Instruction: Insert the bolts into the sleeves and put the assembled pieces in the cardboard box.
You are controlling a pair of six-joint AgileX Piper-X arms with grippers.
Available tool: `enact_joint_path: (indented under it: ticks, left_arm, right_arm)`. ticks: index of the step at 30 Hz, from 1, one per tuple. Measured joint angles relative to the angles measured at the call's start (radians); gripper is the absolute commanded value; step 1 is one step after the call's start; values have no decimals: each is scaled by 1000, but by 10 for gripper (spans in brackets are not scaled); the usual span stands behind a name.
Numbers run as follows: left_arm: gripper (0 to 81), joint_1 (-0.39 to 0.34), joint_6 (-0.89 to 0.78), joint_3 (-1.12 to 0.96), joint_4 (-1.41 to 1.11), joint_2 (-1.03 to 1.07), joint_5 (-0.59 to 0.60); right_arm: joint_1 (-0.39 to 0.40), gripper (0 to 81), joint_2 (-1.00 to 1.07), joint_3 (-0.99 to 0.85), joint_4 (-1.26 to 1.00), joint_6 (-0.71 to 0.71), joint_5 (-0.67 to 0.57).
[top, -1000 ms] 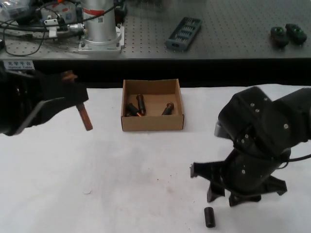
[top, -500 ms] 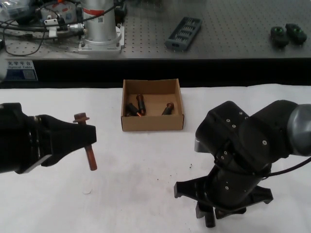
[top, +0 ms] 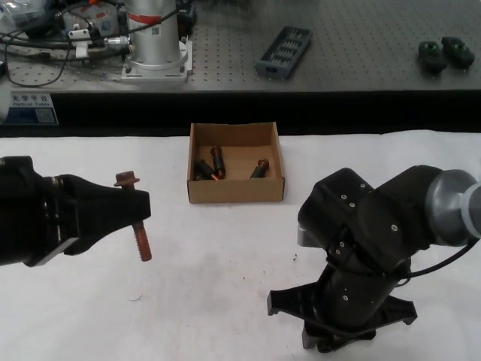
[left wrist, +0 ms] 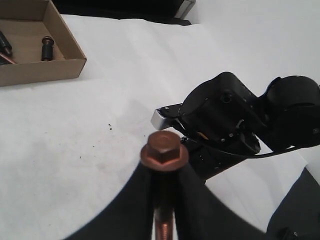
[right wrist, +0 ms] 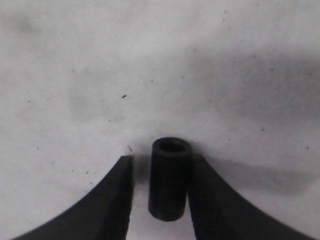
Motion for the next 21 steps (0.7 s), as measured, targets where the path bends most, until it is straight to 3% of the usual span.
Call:
enact_joint_path:
  ticks: [5, 7, 12, 19, 21]
  left_arm:
    - [6, 0, 0, 0, 0, 0, 1]
    - [6, 0, 3, 0, -9, 0, 1]
    - [6, 0, 25, 25, -134, 12, -3]
    - [6, 0, -152, 60, -601, 241, 26]
    - [6, 0, -253, 60, -829, 382, 44]
  right_arm:
    - [0, 9, 3, -3, 8, -16, 15]
    - [0, 43, 3, -3, 8, -62, 19]
    - [0, 43, -5, -1, -7, -266, 26]
    - [0, 43, -69, 19, -67, -453, 10]
    - [-4, 43, -184, 71, -193, -547, -62]
